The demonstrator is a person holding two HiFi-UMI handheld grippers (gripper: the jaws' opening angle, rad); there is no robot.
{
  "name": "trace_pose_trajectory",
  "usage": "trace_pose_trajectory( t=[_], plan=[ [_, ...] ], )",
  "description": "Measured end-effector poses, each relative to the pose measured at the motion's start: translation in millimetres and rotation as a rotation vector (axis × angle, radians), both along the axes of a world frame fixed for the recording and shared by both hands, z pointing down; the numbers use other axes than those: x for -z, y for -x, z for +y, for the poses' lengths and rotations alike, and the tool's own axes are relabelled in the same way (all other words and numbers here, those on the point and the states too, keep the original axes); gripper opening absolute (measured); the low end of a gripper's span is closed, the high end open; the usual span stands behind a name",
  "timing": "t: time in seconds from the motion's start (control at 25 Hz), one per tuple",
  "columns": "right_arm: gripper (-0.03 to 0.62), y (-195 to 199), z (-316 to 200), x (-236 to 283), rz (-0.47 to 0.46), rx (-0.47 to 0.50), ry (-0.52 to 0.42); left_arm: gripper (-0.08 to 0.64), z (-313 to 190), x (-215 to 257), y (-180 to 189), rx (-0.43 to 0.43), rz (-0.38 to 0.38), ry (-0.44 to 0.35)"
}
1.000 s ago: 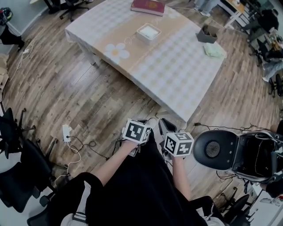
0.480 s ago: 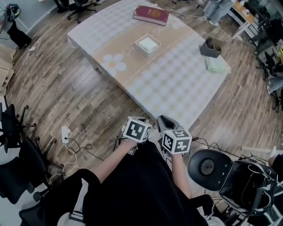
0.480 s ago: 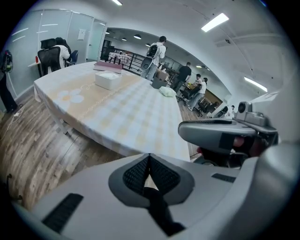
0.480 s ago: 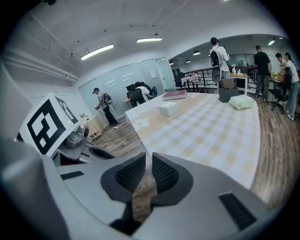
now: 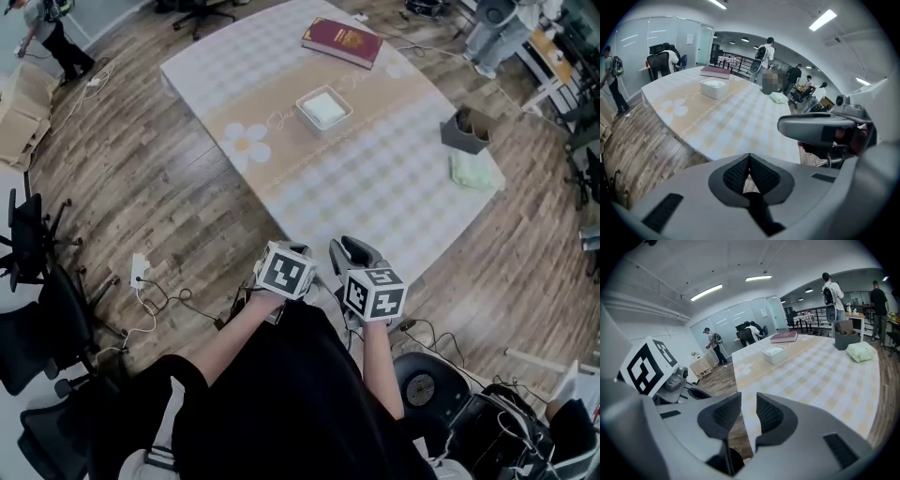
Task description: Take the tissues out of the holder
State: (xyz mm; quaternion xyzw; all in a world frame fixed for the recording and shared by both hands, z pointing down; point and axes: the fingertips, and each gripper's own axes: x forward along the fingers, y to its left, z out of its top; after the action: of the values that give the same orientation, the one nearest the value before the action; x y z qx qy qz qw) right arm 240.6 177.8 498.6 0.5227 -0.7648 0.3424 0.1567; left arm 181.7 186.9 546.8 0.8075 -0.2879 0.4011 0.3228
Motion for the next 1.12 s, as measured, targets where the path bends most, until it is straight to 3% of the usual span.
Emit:
trace_pose_trajectory(
  t=[0.48,1.12],
  plan=[
    [0.122,-20,-64,1,0.004,0.06,0.003,0.0,-55,1,-19,0.082,0.018,0.041],
    [0.199,-32,-190,3,0.117,0.048,0.019,0.0,-160,-15,-22,0.015,0.076,0.093]
  ],
)
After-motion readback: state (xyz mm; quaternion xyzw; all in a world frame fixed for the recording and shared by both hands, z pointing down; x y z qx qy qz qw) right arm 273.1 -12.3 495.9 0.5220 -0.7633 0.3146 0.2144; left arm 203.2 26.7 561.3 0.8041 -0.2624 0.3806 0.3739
